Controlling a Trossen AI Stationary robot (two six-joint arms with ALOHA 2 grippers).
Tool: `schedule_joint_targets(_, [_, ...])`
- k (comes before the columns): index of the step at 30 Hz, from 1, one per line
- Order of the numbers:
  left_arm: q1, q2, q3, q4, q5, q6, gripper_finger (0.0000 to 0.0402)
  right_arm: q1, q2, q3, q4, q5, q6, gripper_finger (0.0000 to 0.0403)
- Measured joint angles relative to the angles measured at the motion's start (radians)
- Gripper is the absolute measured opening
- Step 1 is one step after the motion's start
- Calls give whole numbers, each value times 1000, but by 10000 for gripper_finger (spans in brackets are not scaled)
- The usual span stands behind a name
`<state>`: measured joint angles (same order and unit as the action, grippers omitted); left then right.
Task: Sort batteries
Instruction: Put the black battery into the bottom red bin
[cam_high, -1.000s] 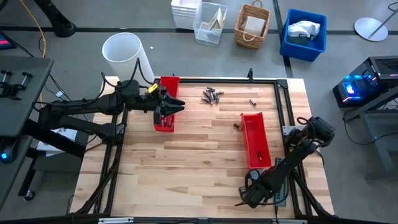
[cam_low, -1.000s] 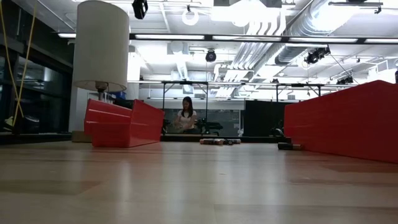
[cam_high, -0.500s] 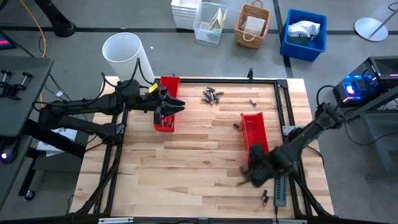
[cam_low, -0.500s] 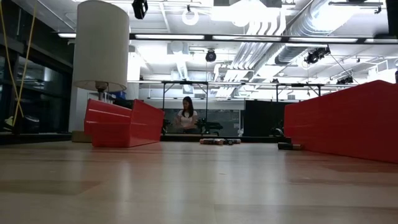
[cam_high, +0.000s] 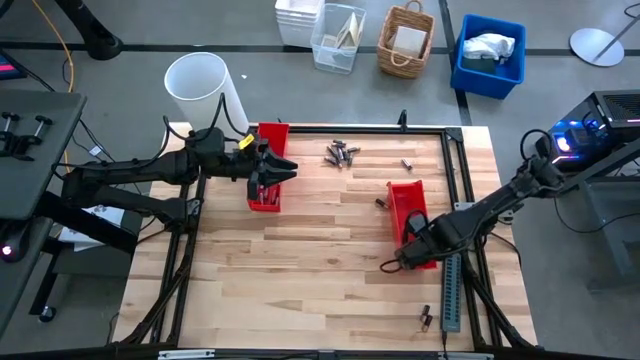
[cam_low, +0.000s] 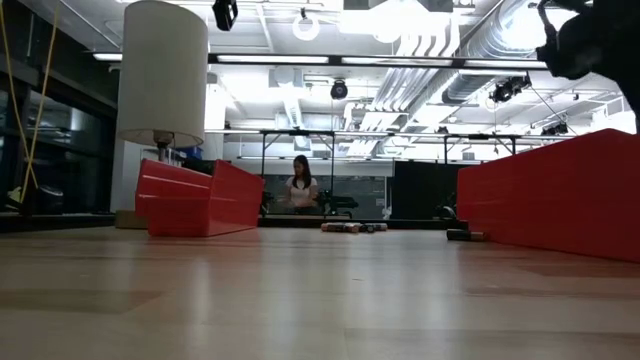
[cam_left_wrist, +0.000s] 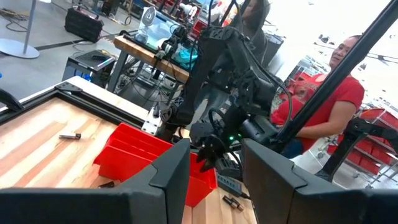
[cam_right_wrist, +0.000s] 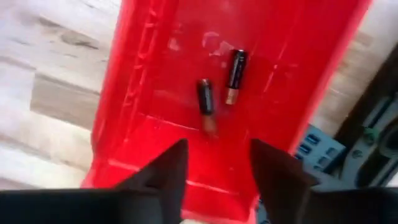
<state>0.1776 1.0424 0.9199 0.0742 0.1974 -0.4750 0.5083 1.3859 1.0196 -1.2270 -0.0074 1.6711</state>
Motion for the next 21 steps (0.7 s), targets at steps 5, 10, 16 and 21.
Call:
schedule_joint_targets(5, [0,0,0,1,0,17,135,19,-13,115,-44,56,-22,242])
schedule_joint_targets(10, [0,0,0,1,-1,17,135,97,-3,249,-5,68,73,258])
schedule_joint_targets(16, [0,0,0,1,-1,24,135,262,102,223,336,-158,223,249])
schedule_joint_targets(21, [0,0,0,1,-2,27,135,386,264,181,482,-186,418,243])
